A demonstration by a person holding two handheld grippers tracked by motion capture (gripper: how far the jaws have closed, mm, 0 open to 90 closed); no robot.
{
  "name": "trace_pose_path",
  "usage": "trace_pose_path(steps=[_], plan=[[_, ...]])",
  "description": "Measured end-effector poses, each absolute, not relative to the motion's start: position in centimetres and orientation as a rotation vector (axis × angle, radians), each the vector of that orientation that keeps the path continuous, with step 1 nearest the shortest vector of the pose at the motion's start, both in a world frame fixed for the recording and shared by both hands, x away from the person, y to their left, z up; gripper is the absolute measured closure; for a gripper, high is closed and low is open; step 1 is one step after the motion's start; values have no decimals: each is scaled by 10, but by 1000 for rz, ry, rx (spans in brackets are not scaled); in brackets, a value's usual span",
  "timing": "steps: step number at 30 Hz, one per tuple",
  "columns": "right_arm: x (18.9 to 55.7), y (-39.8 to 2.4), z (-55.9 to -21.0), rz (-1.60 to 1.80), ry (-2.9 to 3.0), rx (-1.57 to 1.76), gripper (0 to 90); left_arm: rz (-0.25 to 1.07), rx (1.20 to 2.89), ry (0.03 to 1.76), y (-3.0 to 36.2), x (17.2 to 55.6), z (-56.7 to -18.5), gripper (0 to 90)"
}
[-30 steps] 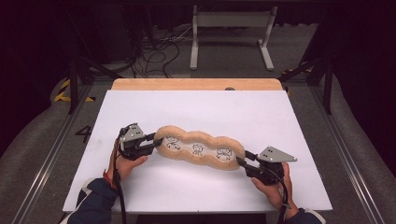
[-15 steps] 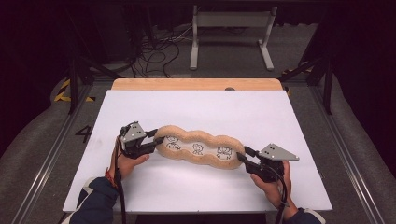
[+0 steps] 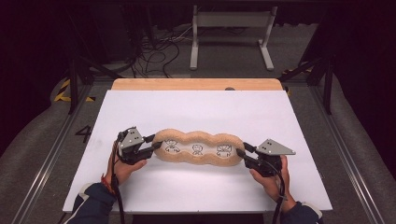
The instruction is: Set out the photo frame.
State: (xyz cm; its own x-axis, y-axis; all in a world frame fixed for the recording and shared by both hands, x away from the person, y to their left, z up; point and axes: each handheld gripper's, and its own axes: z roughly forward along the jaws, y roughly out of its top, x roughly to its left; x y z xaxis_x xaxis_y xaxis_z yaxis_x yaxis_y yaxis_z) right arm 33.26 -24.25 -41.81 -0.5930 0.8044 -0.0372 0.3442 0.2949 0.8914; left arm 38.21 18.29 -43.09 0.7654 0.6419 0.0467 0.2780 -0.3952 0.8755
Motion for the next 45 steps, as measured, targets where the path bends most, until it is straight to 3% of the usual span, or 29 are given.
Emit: trace_pose_path(steps=[45], plan=[[342, -242, -420, 1205, 2100, 984, 618, 502, 2001, 693, 181, 375, -431, 642]])
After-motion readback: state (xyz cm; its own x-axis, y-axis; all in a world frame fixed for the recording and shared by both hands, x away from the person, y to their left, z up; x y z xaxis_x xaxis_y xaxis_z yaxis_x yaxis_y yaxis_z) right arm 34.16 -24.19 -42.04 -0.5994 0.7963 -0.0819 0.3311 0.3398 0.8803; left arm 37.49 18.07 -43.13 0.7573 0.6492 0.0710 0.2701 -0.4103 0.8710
